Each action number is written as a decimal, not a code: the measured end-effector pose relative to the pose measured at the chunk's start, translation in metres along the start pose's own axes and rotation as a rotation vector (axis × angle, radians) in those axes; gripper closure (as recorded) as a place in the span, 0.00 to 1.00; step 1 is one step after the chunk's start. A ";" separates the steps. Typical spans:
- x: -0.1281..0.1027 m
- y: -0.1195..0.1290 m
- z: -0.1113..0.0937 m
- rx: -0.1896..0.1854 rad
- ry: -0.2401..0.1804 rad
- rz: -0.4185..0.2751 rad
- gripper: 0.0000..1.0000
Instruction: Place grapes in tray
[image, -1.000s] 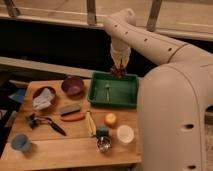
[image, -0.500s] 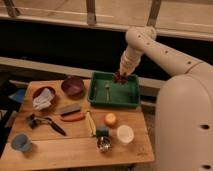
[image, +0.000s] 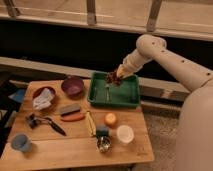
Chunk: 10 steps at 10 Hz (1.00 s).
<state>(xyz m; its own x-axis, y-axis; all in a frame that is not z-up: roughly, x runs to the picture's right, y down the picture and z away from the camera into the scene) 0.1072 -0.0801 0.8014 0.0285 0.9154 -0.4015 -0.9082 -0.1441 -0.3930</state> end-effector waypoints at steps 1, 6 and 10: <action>0.000 -0.001 0.000 0.000 0.000 0.001 0.66; -0.004 -0.017 0.004 0.020 0.001 0.059 0.66; 0.014 -0.050 0.039 0.019 0.021 0.171 0.66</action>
<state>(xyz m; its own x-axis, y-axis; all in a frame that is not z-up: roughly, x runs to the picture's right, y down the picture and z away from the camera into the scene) 0.1370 -0.0456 0.8475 -0.1189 0.8699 -0.4787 -0.9081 -0.2902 -0.3018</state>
